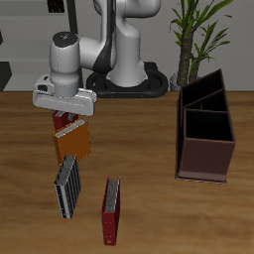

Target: Place the right red book into the left desk caddy's front compartment

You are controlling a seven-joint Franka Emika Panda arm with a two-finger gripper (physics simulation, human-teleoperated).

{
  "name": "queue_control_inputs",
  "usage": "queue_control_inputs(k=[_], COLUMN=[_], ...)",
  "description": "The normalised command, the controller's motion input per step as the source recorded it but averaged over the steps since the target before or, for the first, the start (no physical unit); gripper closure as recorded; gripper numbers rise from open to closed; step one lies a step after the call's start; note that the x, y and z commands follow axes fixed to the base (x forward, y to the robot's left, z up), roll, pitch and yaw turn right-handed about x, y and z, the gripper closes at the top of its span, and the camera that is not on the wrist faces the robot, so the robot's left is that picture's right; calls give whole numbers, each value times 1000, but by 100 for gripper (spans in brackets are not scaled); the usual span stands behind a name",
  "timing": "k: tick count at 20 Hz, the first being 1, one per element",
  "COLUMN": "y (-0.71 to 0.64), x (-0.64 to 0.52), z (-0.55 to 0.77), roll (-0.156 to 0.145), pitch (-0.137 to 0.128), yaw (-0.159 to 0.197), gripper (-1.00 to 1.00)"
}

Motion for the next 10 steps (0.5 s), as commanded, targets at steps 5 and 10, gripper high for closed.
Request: queue_control_inputs(k=[5,10], y=[80,113], x=[-35,-80], z=[176,175], roll=[6,2], pitch=[-27,-27], yaw=[-11,-3], gripper=[100,100])
